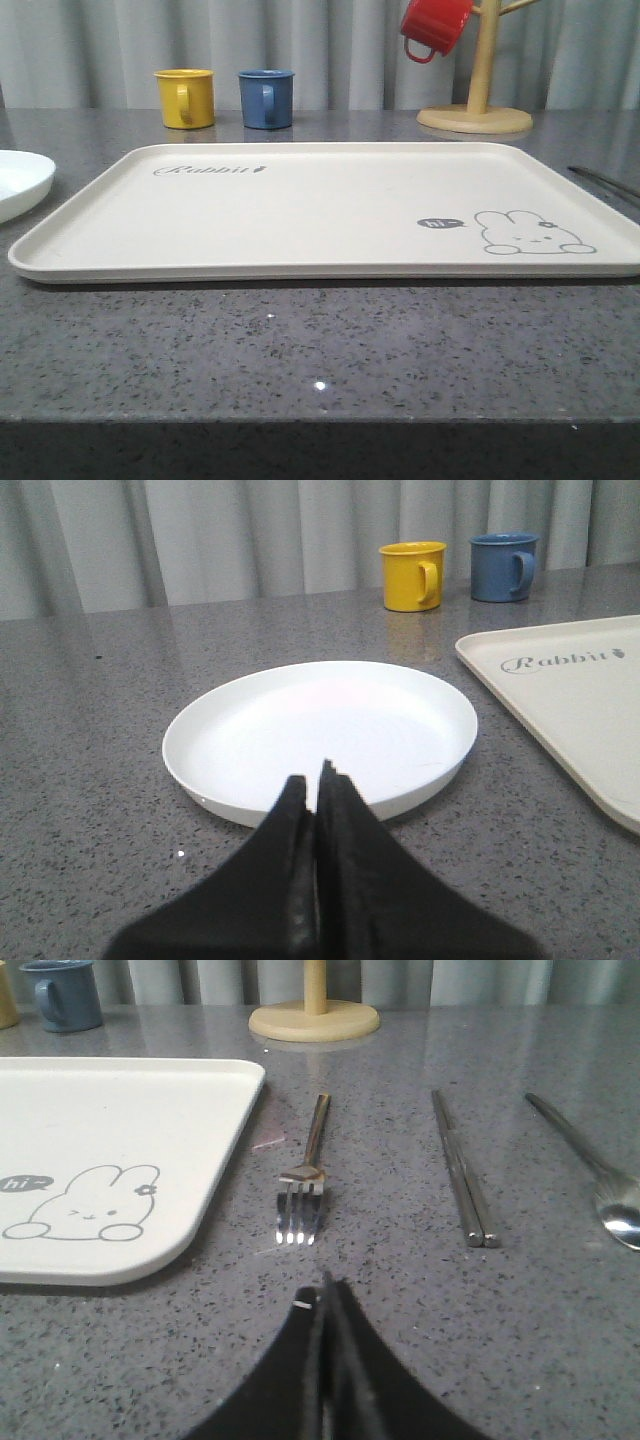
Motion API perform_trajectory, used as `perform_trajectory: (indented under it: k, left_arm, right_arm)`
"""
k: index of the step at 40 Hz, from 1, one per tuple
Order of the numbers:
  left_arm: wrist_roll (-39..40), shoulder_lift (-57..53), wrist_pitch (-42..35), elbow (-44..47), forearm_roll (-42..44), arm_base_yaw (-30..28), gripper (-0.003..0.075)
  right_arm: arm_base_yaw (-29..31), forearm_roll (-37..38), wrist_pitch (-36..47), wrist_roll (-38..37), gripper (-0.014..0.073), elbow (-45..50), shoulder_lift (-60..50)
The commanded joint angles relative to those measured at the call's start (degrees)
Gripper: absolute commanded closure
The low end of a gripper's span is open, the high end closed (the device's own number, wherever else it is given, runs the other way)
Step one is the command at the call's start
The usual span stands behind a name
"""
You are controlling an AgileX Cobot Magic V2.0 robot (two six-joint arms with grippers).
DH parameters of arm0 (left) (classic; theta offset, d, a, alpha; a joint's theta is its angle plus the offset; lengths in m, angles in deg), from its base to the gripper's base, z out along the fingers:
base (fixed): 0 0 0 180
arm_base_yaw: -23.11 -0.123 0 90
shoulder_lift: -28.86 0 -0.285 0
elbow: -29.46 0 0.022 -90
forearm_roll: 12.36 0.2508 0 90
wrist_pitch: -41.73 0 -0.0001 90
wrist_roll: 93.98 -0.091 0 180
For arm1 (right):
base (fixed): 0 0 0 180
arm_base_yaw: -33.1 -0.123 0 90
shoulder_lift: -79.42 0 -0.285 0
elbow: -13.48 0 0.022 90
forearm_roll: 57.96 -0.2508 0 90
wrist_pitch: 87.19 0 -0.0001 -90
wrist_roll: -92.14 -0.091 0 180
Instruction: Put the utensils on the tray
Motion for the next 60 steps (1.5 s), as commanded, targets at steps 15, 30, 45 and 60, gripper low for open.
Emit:
perform_trajectory:
  k: [15, 30, 45, 60]
  left_arm:
    - [0.3, -1.2, -5.2, -0.2, -0.5, -0.1, 0.0738]
    - [0.3, -1.0, -17.4, -4.7, -0.5, -0.1, 0.0738]
    - [0.3, 18.8, 3.2, -27.1, 1.3, -0.1, 0.0738]
    - [0.3, 25.6, 2.2, -29.7, 1.3, -0.1, 0.0579]
  right_arm:
    - [0.4, 0.0, 4.8, 0.4, 0.0662, -0.3, -1.0]
    - [0.4, -3.9, 5.9, 0.4, 0.0662, -8.1, -1.0]
    - [0.4, -4.0, -8.8, 0.4, 0.0653, -33.1, 15.0]
    - [0.4, -4.0, -8.4, 0.4, 0.0539, -35.2, 23.3]
